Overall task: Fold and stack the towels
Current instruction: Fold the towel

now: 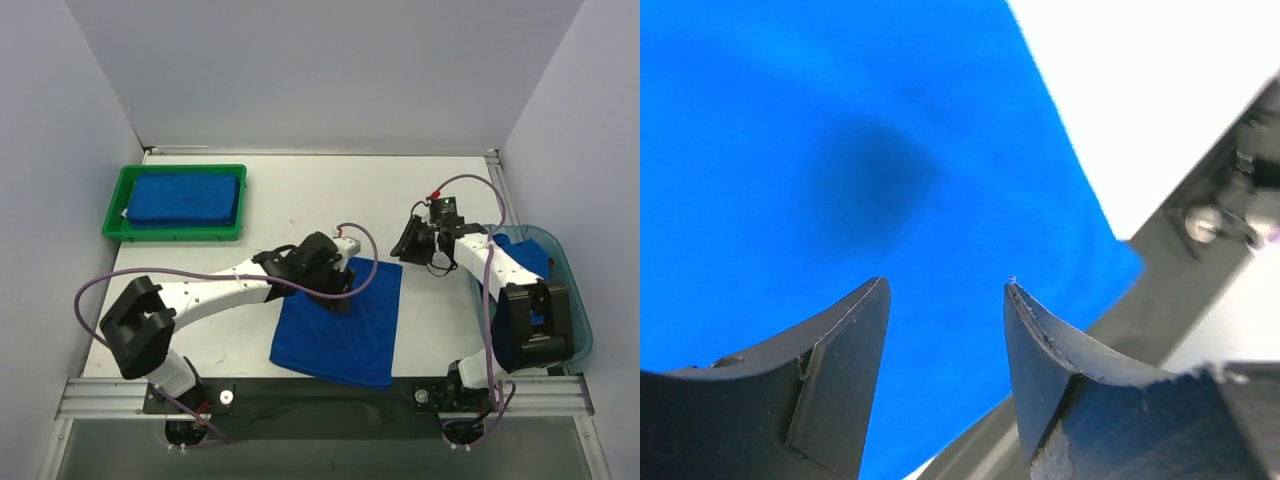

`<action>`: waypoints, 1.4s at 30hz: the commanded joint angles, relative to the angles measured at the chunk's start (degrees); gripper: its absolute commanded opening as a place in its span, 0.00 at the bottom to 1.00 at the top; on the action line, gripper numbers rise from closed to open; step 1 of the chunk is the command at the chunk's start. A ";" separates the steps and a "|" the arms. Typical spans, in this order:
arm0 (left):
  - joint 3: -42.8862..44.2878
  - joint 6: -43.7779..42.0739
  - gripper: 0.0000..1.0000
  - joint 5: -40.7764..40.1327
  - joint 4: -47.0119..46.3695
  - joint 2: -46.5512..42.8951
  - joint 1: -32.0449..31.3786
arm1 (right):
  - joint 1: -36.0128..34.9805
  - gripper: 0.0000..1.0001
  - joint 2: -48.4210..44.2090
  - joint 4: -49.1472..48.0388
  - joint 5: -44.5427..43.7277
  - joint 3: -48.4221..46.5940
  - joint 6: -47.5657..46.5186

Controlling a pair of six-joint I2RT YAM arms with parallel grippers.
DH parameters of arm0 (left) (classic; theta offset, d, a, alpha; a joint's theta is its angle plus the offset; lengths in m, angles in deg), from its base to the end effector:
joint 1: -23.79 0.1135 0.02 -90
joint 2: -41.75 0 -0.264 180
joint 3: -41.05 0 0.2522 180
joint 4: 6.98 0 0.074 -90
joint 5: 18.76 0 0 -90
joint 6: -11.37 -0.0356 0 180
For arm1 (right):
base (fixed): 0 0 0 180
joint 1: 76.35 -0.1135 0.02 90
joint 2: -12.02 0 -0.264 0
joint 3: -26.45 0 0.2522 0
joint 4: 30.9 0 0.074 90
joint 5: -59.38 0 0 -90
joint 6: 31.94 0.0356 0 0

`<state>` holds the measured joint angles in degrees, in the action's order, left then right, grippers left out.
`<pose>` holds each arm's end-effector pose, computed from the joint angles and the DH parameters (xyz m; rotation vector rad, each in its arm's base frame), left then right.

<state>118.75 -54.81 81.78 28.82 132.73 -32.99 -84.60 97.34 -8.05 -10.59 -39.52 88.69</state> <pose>0.1816 -0.2891 0.2372 0.8216 2.4624 -0.8085 0.3110 0.0574 0.2209 0.2771 2.3535 0.7419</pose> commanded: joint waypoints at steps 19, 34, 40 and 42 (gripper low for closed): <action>-26.42 16.00 0.55 -0.35 4.85 -13.98 7.55 | -3.00 0.28 18.21 0.23 -6.58 -8.16 -1.01; -6.13 12.93 0.64 -8.08 5.82 -11.63 12.47 | -4.31 0.32 11.64 2.43 -2.10 -12.23 -2.77; 5.38 11.17 0.54 -8.96 2.92 1.90 17.22 | -5.28 0.31 5.04 2.34 -1.49 -3.53 1.52; 6.98 10.91 0.50 -7.65 2.66 6.92 18.36 | -5.28 0.31 3.81 2.34 -0.70 -1.68 1.80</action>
<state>123.17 -42.27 74.33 32.43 134.35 -16.16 -89.94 102.72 -8.05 -12.36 -44.22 88.43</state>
